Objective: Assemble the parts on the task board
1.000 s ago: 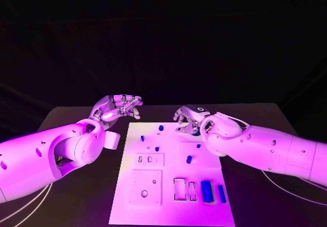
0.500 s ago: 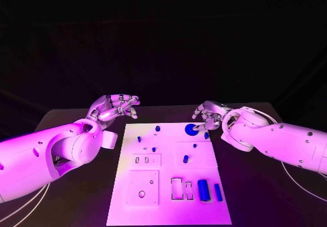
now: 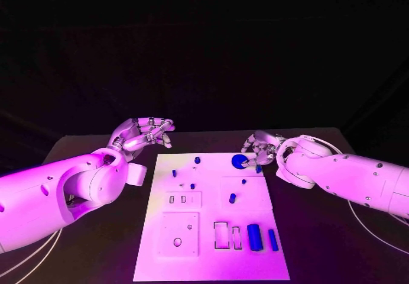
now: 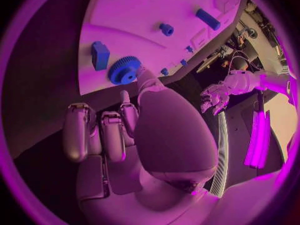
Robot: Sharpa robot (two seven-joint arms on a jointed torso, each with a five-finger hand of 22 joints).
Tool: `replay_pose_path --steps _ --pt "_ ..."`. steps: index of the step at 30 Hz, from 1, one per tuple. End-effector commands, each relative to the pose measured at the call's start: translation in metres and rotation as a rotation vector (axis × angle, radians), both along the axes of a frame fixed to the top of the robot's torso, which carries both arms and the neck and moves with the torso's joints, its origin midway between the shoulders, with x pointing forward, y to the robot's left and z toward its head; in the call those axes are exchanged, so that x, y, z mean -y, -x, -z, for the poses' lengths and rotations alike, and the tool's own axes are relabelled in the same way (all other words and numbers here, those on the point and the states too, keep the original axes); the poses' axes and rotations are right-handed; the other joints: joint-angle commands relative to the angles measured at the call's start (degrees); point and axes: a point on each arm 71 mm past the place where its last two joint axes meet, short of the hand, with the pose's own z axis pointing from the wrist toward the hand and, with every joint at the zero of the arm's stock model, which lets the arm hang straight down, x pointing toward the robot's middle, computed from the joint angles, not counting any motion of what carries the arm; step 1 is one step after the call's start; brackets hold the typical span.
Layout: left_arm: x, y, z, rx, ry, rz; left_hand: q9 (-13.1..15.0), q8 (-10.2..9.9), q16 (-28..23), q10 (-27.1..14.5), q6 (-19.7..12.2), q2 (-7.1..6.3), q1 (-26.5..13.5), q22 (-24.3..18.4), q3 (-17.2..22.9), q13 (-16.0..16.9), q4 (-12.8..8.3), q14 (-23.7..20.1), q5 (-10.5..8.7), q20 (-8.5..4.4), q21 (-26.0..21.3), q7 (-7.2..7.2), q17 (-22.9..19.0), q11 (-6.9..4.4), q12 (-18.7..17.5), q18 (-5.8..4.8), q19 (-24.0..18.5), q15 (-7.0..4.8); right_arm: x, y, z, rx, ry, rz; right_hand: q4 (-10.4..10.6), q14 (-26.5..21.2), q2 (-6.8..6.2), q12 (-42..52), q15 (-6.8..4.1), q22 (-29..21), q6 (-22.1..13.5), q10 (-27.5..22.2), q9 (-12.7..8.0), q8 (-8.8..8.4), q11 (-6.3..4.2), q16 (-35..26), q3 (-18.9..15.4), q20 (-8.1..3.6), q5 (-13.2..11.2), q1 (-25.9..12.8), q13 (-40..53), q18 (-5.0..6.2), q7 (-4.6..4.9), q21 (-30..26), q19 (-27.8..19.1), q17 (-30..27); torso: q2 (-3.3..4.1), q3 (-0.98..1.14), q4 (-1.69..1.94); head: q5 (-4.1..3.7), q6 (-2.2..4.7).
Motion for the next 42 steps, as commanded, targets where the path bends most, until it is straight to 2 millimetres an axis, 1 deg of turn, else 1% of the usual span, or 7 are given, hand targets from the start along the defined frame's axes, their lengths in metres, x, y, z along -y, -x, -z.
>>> replay_pose_path --steps 1,14,19,23,31,34,42 --pt "0.002 0.001 -0.002 0.009 0.007 0.02 0.1 0.39 0.2 0.01 0.02 -0.29 -0.05 0.05 0.26 0.06 -0.06 -0.43 -0.33 0.1 0.32 0.03 0.05 0.14 -0.21 0.2 -0.43 0.02 -0.003 0.0 0.005 -0.029 0.008 -0.018 -0.04 4.99 0.5 0.34 0.34 3.26 -0.12 0.41 -0.04 0.19 -0.01 0.31 -0.07 0.0 0.36 0.06 0.2 -0.84 0.0 0.26 0.42 9.43 -0.02 -0.02 0.05 0.14 -0.18" --pt "0.002 0.001 -0.002 0.008 0.007 0.02 0.11 0.39 0.24 0.0 0.01 -0.28 -0.05 0.16 0.3 0.07 -0.06 -0.49 -0.33 0.11 0.5 0.04 0.04 0.14 -0.21 0.2 -0.57 0.02 -0.011 -0.003 0.013 -0.041 0.013 -0.021 0.01 5.05 1.45 1.01 0.36 3.78 0.39 0.87 -0.05 0.59 -0.03 0.49 0.57 0.07 0.71 0.13 1.03 -0.93 -0.03 0.63 0.66 9.83 -0.05 0.01 -0.09 0.42 -0.38" --pt "0.002 0.0 -0.001 0.008 0.007 0.02 0.11 0.39 0.24 0.0 0.01 -0.28 -0.05 0.16 0.3 0.07 -0.06 -0.49 -0.33 0.11 0.5 0.04 0.04 0.14 -0.21 0.2 -0.57 0.02 -0.01 -0.004 0.013 -0.036 0.012 -0.013 -0.15 5.06 2.3 1.53 0.32 4.27 1.06 1.26 -0.19 0.89 -0.12 0.6 1.74 0.07 1.62 0.37 1.72 -1.01 -0.12 0.96 0.86 10.04 -0.02 0.06 -0.11 0.43 -0.44" --pt "0.001 0.0 -0.001 0.007 0.006 0.021 0.11 0.39 0.24 0.0 0.01 -0.28 -0.05 0.16 0.3 0.07 -0.06 -0.49 -0.33 0.11 0.5 0.04 0.04 0.14 -0.21 0.2 -0.57 0.02 -0.009 -0.005 0.013 -0.032 0.011 -0.006 -0.2 5.06 2.74 2.09 0.23 4.68 1.82 1.8 -0.47 1.04 -0.23 0.65 3.54 0.0 0.2 1.16 2.47 -1.08 -0.22 1.22 1.0 10.13 0.0 0.07 -0.09 0.37 -0.53" --pt "0.001 0.0 -0.001 0.005 0.006 0.022 0.11 0.39 0.24 0.0 0.01 -0.28 -0.05 0.16 0.3 0.07 -0.06 -0.49 -0.33 0.11 0.5 0.04 0.04 0.14 -0.21 0.2 -0.57 0.02 -0.011 -0.005 0.013 -0.022 0.019 -0.004 -0.46 5.05 2.44 2.6 0.0 5.11 3.39 2.34 -1.0 1.25 -0.54 0.7 7.31 -0.18 0.04 2.77 3.23 -1.13 -0.56 1.42 1.09 10.2 0.02 0.12 -0.08 0.37 -0.64" --pt "0.001 0.0 -0.001 0.005 0.006 0.022 0.11 0.39 0.24 0.0 0.01 -0.28 -0.05 0.16 0.3 0.07 -0.06 -0.49 -0.33 0.11 0.5 0.04 0.04 0.14 -0.21 0.2 -0.57 0.02 -0.013 -0.004 0.013 -0.012 0.007 0.001 -0.5 5.04 2.21 3.02 -0.38 5.37 5.07 2.84 -0.88 2.06 -1.02 0.69 9.2 -0.46 0.24 2.87 3.82 -1.16 -1.14 1.55 1.18 10.17 0.02 0.09 -0.06 0.39 -0.65" --pt "0.002 0.0 -0.001 0.004 0.006 0.023 0.11 0.39 0.24 0.0 0.01 -0.28 -0.05 0.16 0.3 0.07 -0.06 -0.49 -0.33 0.11 0.5 0.04 0.04 0.14 -0.21 0.2 -0.57 0.02 -0.021 0.006 -0.001 0.124 -0.064 0.022 -0.38 5.05 1.65 3.78 -0.92 5.75 6.5 3.79 -0.43 3.08 -1.62 0.69 11.64 -0.97 1.49 1.86 4.92 -1.23 -1.8 1.74 1.36 10.18 0.0 0.04 0.09 0.61 -0.94"
